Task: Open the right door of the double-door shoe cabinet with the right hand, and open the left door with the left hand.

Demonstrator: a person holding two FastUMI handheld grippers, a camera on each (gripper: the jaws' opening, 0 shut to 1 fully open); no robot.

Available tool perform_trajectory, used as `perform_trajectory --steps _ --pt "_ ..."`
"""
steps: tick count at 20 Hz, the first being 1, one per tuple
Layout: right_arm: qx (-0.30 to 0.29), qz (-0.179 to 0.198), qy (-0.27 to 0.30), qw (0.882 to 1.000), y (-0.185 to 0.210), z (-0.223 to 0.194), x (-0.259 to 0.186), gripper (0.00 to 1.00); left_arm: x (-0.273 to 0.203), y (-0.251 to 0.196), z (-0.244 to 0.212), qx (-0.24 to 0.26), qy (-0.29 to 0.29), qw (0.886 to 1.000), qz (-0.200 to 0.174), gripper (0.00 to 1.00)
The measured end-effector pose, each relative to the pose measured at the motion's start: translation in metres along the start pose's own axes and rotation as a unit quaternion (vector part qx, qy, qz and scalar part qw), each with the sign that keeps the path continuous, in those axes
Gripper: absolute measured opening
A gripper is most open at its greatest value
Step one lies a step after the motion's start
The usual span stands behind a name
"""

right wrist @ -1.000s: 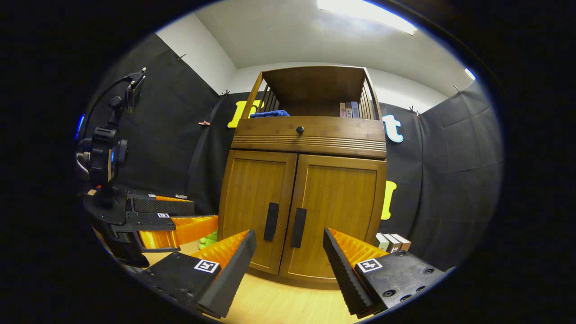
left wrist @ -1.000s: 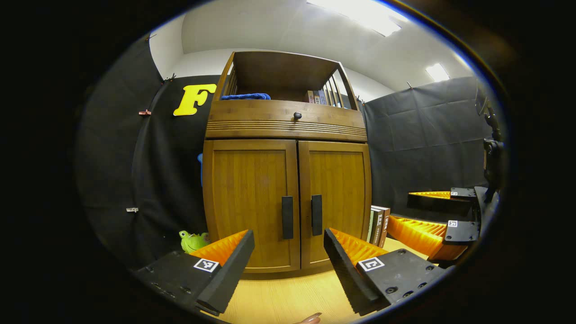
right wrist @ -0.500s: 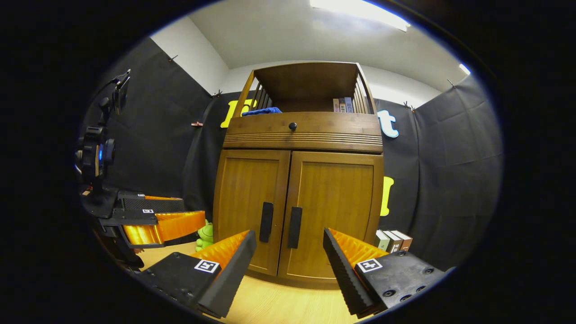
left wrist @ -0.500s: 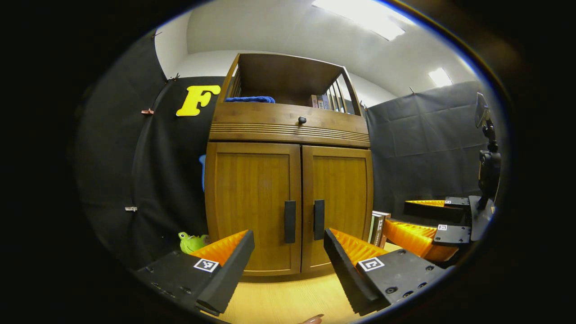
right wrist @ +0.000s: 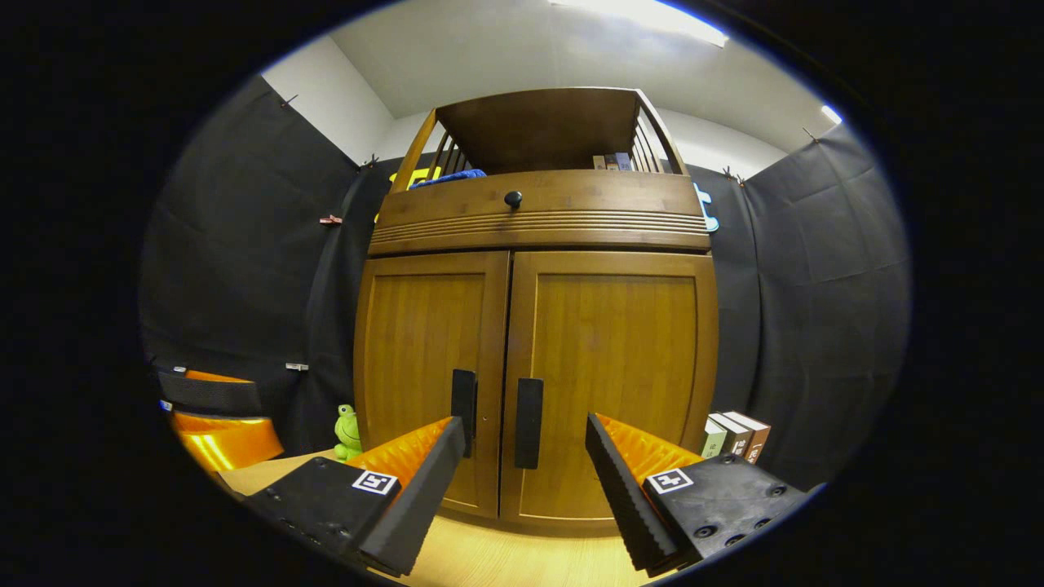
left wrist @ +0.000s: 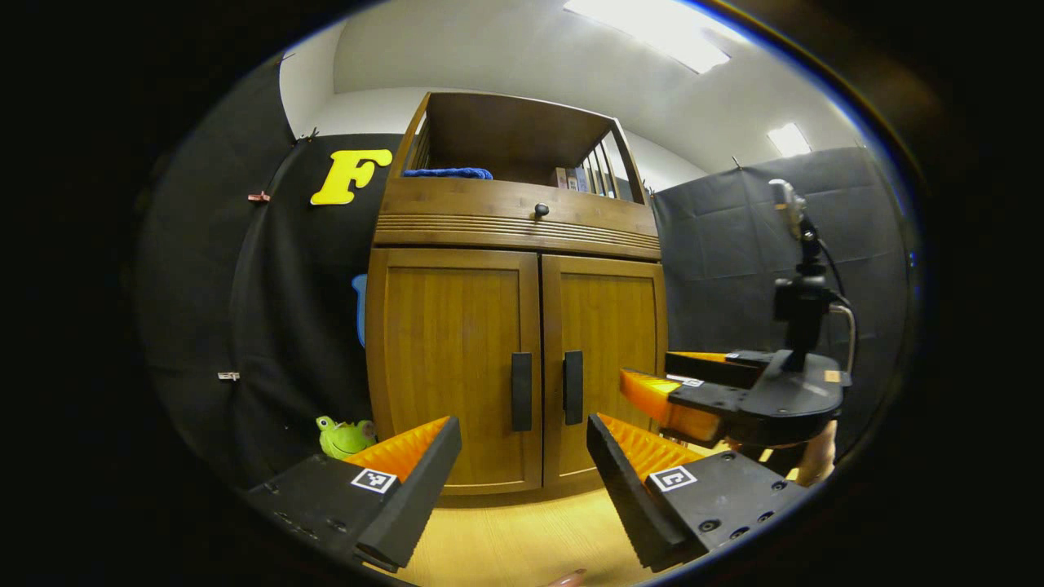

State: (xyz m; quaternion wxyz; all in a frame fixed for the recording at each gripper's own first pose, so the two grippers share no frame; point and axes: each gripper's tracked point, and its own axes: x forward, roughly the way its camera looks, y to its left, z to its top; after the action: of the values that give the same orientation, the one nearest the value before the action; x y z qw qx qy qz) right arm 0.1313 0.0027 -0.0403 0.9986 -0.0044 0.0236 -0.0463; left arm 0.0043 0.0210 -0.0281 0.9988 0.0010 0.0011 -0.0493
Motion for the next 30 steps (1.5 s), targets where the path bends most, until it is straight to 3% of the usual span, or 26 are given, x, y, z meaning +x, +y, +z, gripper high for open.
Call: perform_trajectory --steps 7,17,21,23,27,30 --pt "0.005 -0.007 0.025 1.000 0.005 -0.034 0.059 0.95 -0.007 0.027 -0.006 -0.002 0.003 1.000 0.018 0.97" --pt "-0.011 -0.063 0.058 0.996 -0.016 -0.078 0.137 0.88 -0.013 0.064 -0.020 -0.011 0.018 0.998 0.056 0.97" --pt "-0.017 -0.081 0.054 0.995 -0.022 -0.082 0.152 0.59 -0.017 0.078 -0.021 -0.016 0.027 0.997 0.073 0.97" --pt "-0.013 -0.078 0.054 0.995 -0.020 -0.084 0.157 0.60 -0.019 0.084 -0.022 -0.017 0.028 0.996 0.085 0.97" --pt "-0.020 -0.081 0.056 0.995 -0.017 -0.084 0.158 0.37 -0.024 0.087 -0.023 -0.016 0.034 0.995 0.091 0.97" --pt "-0.017 -0.071 0.066 0.995 -0.014 -0.085 0.154 0.31 -0.028 0.086 -0.022 -0.016 0.034 0.995 0.093 0.97"
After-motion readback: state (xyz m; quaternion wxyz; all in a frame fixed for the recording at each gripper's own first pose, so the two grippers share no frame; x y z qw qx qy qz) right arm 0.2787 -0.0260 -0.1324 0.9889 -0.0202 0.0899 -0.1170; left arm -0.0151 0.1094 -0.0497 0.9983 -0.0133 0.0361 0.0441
